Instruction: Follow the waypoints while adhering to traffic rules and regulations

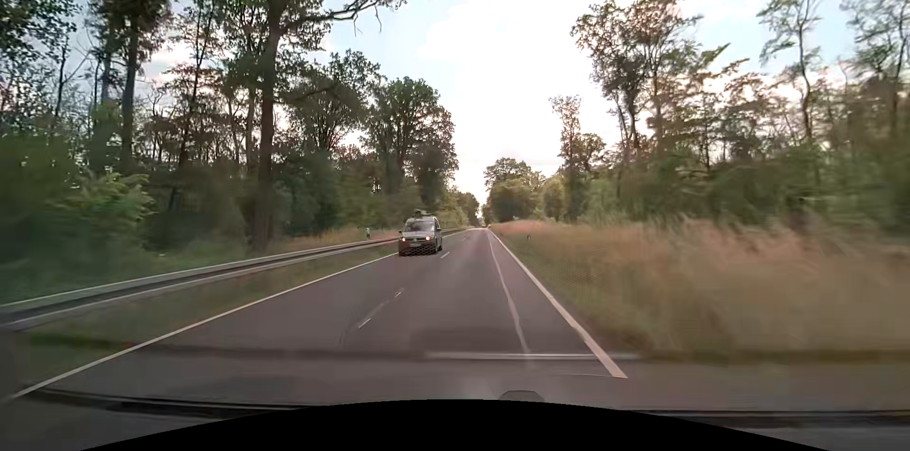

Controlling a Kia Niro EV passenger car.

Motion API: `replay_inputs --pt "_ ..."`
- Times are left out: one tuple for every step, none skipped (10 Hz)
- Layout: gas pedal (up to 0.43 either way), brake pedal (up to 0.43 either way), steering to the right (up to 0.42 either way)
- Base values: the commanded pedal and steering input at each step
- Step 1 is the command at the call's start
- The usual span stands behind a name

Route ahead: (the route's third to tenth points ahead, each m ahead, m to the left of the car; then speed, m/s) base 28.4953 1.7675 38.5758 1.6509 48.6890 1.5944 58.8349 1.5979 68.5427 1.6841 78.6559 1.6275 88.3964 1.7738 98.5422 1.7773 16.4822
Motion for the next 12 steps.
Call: replay_inputs --pt "0.067 0.000 -0.008" --pt "0.067 0.000 -0.008" --pt "0.067 0.000 -0.007" --pt "0.067 0.000 -0.006" --pt "0.067 0.000 -0.003" --pt "0.067 0.000 -0.002" --pt "0.067 0.000 -0.002" --pt "0.067 0.000 -0.002" --pt "0.067 0.000 -0.002" --pt "0.067 0.000 -0.002" --pt "0.067 0.000 -0.002" --pt "0.079 0.000 -0.002"
